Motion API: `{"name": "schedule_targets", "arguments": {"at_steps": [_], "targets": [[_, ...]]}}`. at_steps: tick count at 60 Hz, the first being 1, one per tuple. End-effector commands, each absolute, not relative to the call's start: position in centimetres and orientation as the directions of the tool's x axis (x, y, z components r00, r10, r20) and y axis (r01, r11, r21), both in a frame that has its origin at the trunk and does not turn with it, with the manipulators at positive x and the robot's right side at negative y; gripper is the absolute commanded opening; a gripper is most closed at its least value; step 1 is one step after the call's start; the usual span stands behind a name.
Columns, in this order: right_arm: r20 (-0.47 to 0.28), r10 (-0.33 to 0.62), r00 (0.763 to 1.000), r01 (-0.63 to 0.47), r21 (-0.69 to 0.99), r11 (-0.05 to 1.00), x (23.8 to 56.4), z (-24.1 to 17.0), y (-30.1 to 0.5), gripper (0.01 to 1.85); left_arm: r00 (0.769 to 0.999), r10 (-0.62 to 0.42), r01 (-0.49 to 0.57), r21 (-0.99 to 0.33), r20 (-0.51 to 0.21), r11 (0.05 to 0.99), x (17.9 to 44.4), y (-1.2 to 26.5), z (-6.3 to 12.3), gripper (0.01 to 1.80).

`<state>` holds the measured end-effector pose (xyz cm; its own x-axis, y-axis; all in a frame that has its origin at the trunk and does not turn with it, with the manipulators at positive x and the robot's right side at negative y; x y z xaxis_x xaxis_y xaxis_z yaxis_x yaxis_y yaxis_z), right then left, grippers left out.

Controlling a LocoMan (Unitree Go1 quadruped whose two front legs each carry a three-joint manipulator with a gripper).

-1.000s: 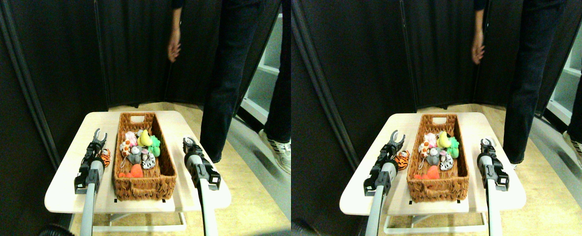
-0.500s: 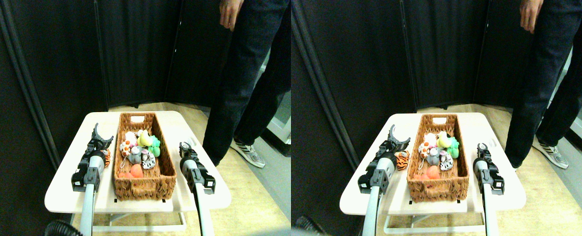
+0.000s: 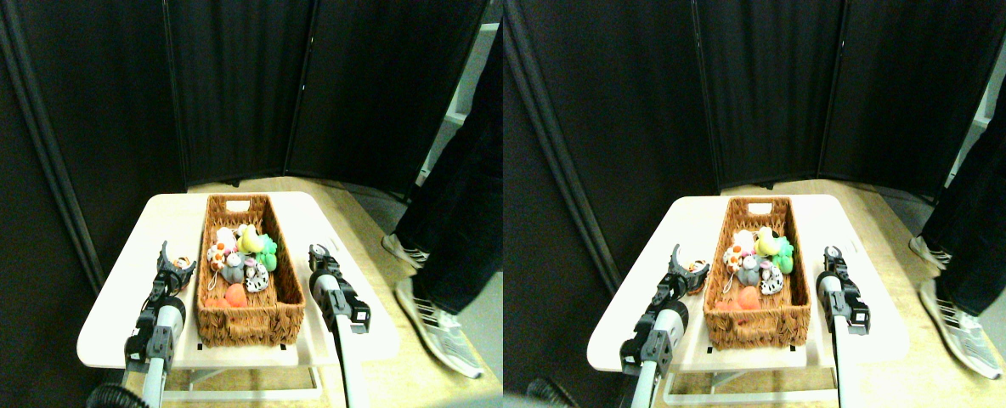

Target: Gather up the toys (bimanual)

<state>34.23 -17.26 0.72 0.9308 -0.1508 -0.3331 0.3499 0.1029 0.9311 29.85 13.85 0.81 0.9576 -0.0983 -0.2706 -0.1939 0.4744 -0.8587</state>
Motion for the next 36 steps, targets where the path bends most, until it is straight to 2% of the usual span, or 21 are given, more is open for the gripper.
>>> {"name": "schedule_targets", "arguments": {"at_steps": [1,15,36], "targets": [[-0.314,-0.157,0.936,0.33,0.939,0.094,34.7,1.2,-16.8,0.01,0.971,-0.099,-0.146,-0.871,-0.216,0.469,30.0,13.5,1.6,0.67],[-0.327,-0.159,0.932,0.341,0.937,0.073,35.0,1.0,-16.7,0.01,0.963,-0.093,-0.185,-0.869,-0.254,0.458,30.2,14.0,0.2,0.74],[-0.318,-0.129,0.939,0.333,0.936,0.118,34.9,1.0,-16.2,0.01,0.961,-0.07,-0.219,-0.891,-0.268,0.398,31.4,14.7,-3.2,0.8]]}}
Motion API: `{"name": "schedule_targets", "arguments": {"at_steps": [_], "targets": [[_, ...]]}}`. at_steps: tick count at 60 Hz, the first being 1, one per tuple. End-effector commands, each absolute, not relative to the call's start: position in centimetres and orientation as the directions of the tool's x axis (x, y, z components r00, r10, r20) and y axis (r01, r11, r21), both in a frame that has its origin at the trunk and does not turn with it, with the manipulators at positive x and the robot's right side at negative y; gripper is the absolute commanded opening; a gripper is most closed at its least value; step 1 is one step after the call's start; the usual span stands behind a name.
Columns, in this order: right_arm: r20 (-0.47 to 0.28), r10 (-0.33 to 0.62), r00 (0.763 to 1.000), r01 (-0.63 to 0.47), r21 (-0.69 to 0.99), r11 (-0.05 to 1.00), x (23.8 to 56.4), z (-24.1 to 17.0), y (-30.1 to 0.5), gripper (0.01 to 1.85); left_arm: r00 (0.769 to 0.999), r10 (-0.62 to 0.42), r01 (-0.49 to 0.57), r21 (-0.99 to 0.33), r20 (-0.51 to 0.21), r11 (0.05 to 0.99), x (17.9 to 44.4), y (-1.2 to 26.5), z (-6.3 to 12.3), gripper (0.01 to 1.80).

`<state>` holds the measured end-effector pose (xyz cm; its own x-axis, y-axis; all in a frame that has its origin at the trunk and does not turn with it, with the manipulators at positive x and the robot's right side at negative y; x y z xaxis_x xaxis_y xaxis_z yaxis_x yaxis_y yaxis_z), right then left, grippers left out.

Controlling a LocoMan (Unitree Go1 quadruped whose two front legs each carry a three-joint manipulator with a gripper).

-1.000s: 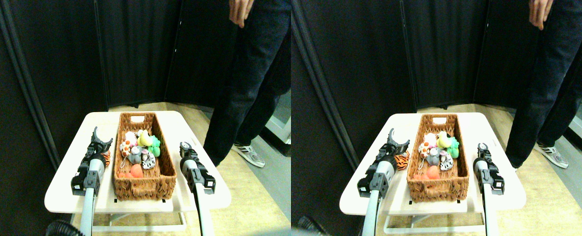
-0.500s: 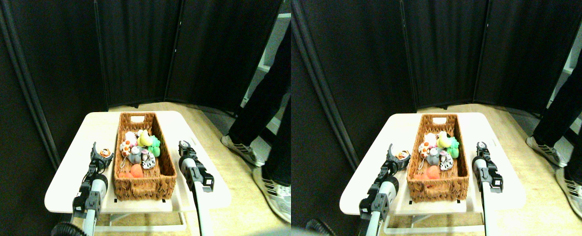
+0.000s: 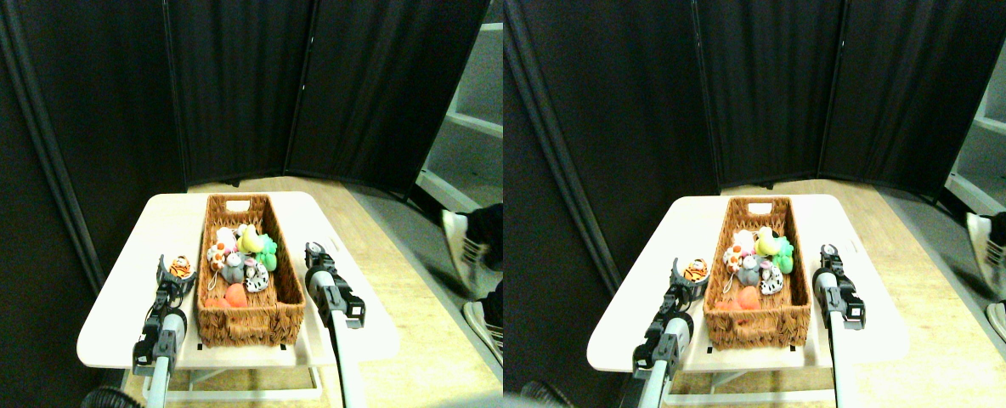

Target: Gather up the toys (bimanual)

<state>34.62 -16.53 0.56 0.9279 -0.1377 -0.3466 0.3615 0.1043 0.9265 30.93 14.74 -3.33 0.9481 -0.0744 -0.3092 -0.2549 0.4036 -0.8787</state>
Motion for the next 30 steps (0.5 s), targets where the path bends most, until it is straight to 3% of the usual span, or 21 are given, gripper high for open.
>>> {"name": "schedule_targets", "arguments": {"at_steps": [1,10,14,16,18,19,28,30], "targets": [[-0.319,-0.132,0.938,0.335,0.934,0.122,34.9,1.1,-16.2,0.01,0.961,-0.069,-0.22,-0.893,-0.267,0.393,31.5,14.7,-3.3,0.8],[-0.323,-0.134,0.937,0.339,0.933,0.122,34.8,1.2,-16.1,0.01,0.962,-0.052,-0.228,-0.897,-0.267,0.378,31.7,15.0,-4.2,0.77],[-0.321,-0.136,0.937,0.336,0.935,0.112,34.8,1.3,-16.0,0.01,0.966,-0.042,-0.22,-0.899,-0.255,0.377,31.7,15.1,-4.6,0.64],[-0.319,-0.132,0.938,0.335,0.935,0.119,34.8,1.3,-15.9,0.01,0.974,-0.026,-0.2,-0.905,-0.226,0.377,31.8,15.1,-4.8,0.34],[-0.319,-0.13,0.939,0.335,0.934,0.121,34.8,1.3,-15.9,0.01,0.976,-0.022,-0.194,-0.907,-0.217,0.374,31.9,15.1,-4.8,0.25],[-0.321,-0.125,0.939,0.335,0.934,0.125,34.9,1.3,-16.0,0.01,0.982,-0.011,-0.17,-0.917,-0.187,0.361,32.0,15.0,-4.7,0.01],[-0.319,-0.142,0.937,0.337,0.932,0.136,34.9,1.4,-15.8,0.01,0.986,-0.023,-0.145,-0.905,-0.168,0.4,32.2,15.3,-3.2,0.01],[-0.315,-0.143,0.938,0.333,0.934,0.132,34.9,1.5,-15.8,0.01,0.987,-0.055,-0.11,-0.881,-0.152,0.46,32.4,15.7,-1.9,0.01]]}}
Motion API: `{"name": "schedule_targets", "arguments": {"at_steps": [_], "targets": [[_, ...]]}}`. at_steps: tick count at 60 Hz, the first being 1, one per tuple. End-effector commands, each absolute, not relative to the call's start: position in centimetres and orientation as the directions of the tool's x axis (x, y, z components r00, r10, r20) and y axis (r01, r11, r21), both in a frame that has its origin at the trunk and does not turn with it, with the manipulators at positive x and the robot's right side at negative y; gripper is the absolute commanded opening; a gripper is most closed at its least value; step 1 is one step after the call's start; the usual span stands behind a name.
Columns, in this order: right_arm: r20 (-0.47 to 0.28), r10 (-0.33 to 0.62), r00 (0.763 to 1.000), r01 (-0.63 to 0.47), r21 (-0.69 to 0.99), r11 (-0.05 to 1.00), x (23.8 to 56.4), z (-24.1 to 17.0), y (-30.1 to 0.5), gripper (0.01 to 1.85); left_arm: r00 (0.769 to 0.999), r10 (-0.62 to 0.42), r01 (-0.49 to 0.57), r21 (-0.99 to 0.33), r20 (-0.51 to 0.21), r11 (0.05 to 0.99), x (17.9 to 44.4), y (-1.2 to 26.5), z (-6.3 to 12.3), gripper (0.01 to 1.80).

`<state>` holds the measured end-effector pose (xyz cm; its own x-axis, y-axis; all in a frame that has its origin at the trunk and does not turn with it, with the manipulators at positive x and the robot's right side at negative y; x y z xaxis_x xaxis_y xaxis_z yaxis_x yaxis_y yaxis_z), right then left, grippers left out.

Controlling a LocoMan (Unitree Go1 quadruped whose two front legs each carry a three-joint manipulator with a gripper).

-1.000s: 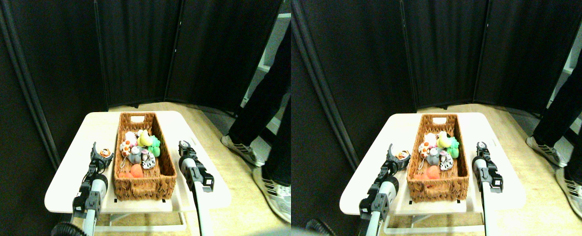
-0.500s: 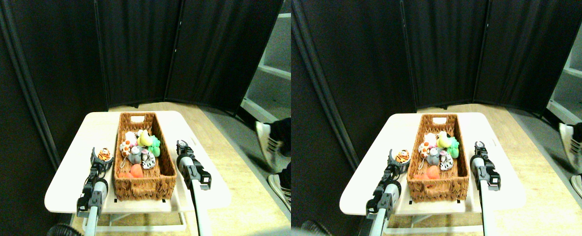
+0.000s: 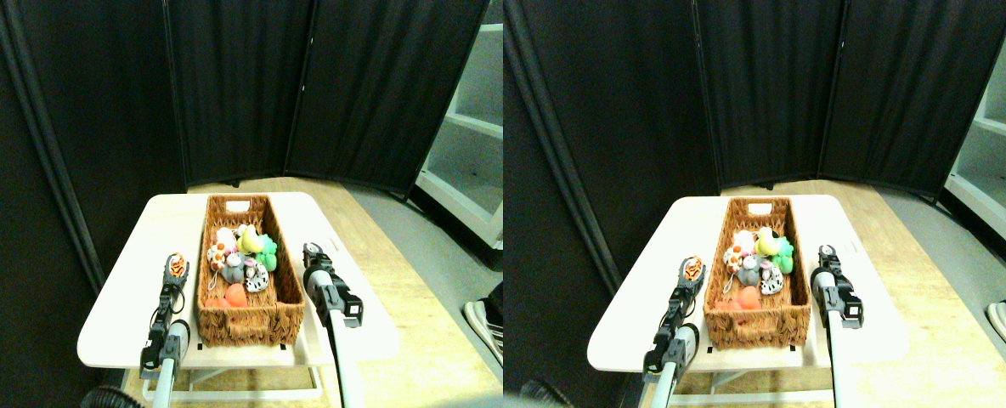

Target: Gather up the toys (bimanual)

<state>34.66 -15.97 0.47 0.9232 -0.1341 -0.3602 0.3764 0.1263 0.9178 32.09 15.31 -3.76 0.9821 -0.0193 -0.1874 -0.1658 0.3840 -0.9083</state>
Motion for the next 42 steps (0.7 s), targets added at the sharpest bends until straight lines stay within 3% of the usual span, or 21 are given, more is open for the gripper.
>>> {"name": "schedule_targets", "arguments": {"at_steps": [1,10,20,25,42], "targets": [[-0.314,-0.142,0.939,0.332,0.934,0.129,34.9,1.5,-15.8,0.01,0.987,-0.056,-0.108,-0.88,-0.151,0.462,32.4,15.8,-1.7,0.01],[-0.302,-0.131,0.944,0.318,0.94,0.124,34.9,1.6,-15.7,0.01,0.988,-0.086,-0.069,-0.858,-0.13,0.509,32.8,16.6,0.7,0.01],[-0.293,-0.132,0.947,0.309,0.944,0.118,35.1,1.7,-15.8,0.01,0.974,-0.195,0.009,-0.848,-0.111,0.53,33.8,16.9,4.1,0.01],[-0.291,-0.129,0.948,0.306,0.945,0.113,35.1,1.7,-15.8,0.01,0.972,-0.21,0.017,-0.855,-0.108,0.519,34.1,16.7,4.9,0.01],[-0.285,-0.144,0.948,0.303,0.944,0.127,35.2,1.7,-16.1,0.01,0.948,-0.296,0.05,-0.868,-0.114,0.494,34.9,13.5,7.8,0.01]]}}
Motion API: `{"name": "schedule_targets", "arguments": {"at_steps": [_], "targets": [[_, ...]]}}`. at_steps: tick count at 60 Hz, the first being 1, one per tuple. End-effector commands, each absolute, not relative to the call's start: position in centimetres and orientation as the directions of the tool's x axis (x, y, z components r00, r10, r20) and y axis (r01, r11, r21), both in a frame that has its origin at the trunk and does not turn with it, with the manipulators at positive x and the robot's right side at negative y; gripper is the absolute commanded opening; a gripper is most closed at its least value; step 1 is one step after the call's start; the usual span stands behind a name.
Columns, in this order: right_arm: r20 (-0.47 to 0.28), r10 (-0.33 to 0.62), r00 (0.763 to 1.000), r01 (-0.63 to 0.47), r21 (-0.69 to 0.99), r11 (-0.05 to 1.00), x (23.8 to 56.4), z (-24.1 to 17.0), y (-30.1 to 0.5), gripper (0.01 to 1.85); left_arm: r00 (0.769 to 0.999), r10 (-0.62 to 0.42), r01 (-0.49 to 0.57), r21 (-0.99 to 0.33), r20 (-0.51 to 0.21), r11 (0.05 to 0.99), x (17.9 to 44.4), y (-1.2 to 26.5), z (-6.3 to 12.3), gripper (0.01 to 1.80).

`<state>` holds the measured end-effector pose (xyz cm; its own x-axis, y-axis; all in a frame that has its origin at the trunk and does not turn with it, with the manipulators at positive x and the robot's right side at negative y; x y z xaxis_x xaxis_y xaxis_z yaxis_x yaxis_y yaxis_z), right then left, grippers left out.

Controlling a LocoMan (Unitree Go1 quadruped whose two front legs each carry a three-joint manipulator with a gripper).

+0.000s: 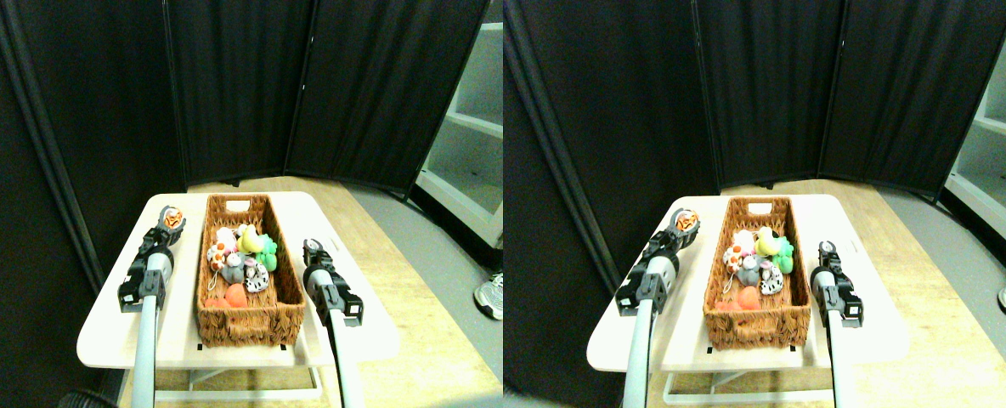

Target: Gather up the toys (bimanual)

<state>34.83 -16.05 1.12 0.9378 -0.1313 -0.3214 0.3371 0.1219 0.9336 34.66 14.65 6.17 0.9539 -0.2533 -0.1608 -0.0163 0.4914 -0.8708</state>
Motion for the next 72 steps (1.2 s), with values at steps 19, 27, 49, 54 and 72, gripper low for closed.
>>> {"name": "schedule_targets", "arguments": {"at_steps": [19,27,49,54,72], "targets": [[-0.277,-0.132,0.952,0.292,0.951,0.107,35.2,1.3,-16.9,0.01,0.917,-0.381,0.049,-0.915,-0.118,0.4,34.5,6.7,11.4,0.01],[-0.275,-0.146,0.95,0.292,0.951,0.105,34.9,1.3,-17.1,0.01,0.921,-0.37,0.021,-0.934,-0.121,0.357,33.8,3.7,11.8,0.01],[-0.272,-0.158,0.949,0.29,0.952,0.101,34.1,1.7,-17.4,0.01,0.899,-0.394,-0.033,-0.927,-0.19,0.373,32.6,3.7,10.5,0.31],[-0.27,-0.159,0.95,0.287,0.953,0.099,33.9,1.8,-17.3,0.01,0.89,-0.412,-0.037,-0.931,-0.197,0.364,32.3,3.9,10.5,0.52],[-0.258,-0.135,0.957,0.275,0.952,0.133,34.0,1.9,-17.2,0.01,0.885,-0.407,-0.033,-0.902,-0.227,0.431,32.0,4.7,10.2,1.18]]}}
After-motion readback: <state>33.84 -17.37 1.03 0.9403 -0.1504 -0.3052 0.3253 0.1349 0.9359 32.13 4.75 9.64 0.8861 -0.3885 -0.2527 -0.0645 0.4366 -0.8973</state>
